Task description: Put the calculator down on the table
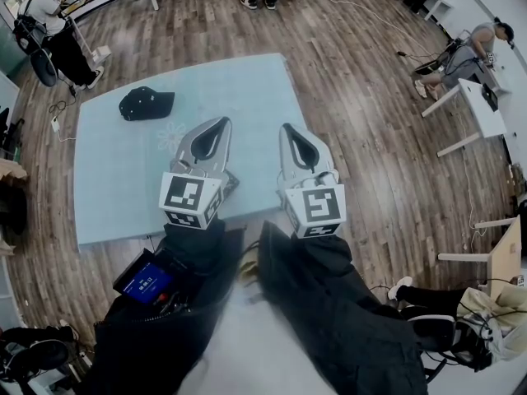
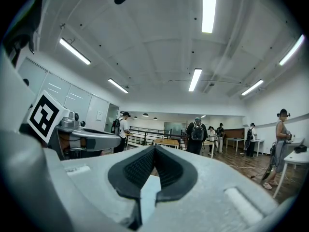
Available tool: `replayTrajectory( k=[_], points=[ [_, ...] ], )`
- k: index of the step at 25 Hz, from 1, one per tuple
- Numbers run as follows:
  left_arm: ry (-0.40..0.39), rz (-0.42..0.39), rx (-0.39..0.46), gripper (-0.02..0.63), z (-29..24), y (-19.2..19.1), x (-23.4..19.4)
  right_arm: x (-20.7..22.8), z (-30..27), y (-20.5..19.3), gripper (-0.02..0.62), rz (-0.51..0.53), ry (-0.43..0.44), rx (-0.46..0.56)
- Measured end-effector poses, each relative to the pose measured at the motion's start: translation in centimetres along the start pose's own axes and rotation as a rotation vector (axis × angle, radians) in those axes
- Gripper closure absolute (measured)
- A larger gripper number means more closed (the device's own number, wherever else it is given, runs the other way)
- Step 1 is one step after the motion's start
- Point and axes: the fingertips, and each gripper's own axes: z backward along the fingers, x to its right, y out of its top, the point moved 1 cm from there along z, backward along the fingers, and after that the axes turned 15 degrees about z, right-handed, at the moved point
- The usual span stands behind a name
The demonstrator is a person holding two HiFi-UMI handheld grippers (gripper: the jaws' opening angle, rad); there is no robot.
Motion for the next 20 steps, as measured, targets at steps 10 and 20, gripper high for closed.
replayTrajectory(
  k=[10, 20],
  points=[
    [-0.02, 0.005, -0.009, 0.604, -1.3, -0.7, 1.8, 1.7, 1.0, -1.0, 0.597, -0.006, -0.011, -0.012],
    [-0.038, 0.012, -0.026, 0.604, -0.7, -1.2, 1.3, 0.4, 1.0, -0.8, 0.597, 0.007, -0.012, -0.018]
  ],
)
